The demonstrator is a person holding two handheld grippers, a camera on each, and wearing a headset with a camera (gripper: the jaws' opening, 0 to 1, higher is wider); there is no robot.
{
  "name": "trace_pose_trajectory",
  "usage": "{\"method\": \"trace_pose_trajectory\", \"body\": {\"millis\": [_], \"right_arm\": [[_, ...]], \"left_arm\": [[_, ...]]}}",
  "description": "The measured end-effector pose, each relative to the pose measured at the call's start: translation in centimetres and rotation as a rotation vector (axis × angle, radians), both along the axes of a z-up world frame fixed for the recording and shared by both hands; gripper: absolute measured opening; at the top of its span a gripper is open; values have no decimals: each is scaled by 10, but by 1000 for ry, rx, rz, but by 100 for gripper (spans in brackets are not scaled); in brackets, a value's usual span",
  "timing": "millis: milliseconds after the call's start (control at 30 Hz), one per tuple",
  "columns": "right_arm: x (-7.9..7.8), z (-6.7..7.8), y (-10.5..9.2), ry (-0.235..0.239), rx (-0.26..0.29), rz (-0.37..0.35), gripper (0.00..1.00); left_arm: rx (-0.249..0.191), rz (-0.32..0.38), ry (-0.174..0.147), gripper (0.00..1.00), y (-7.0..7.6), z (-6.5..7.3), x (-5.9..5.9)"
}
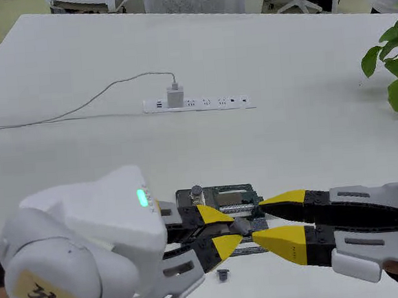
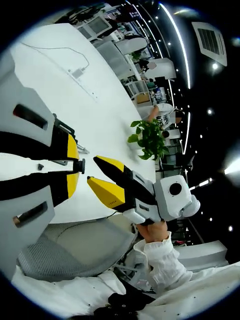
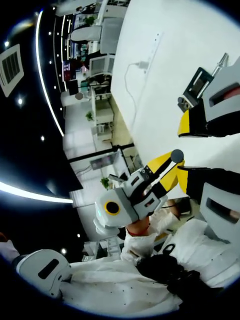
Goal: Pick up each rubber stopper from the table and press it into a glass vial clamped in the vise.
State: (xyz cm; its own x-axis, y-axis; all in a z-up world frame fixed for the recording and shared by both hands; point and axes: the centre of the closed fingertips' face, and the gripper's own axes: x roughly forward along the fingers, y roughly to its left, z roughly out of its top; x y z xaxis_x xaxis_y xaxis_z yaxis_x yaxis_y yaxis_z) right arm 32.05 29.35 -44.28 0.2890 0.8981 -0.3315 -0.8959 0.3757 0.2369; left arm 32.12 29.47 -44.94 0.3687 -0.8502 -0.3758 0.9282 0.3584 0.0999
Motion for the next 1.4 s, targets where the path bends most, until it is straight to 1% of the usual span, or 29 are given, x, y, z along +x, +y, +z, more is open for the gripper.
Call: {"method": "trace_pose_trajectory", "body": {"millis": [100, 200, 267, 433, 733, 833, 1000, 1167, 1267, 1400], "right_arm": [[0, -1, 1, 7, -1, -1, 16], [-2, -4, 3, 12, -10, 6, 15], [-3, -4, 4, 18, -8, 12, 14], [-4, -3, 6, 18, -5, 21, 11], [-6, -4, 6, 23, -9, 38, 8], [-7, -4, 6, 24, -11, 44, 8], [-8, -3, 7, 22, -14, 48, 8], [-9, -4, 6, 23, -22, 54, 7], [-10, -4, 6, 28, -25, 58, 7], [-12, -5, 6, 33, -28, 61, 7]], "left_arm": [[12, -10, -10, 4, -3, -2, -2], [7, -13, -11, 3, -4, -1, -2], [14, -15, -17, 3, -4, -1, -2], [14, -18, -17, 3, -4, 0, -2], [13, -25, -22, 3, -5, 1, -2], [28, -36, -36, 3, -6, 1, -3], [35, -43, -41, 3, -6, 1, -3], [68, -63, -62, 3, -6, 0, -4], [76, -72, -63, 3, -6, 0, -5], [95, -85, -75, 3, -6, -1, -6]]}}
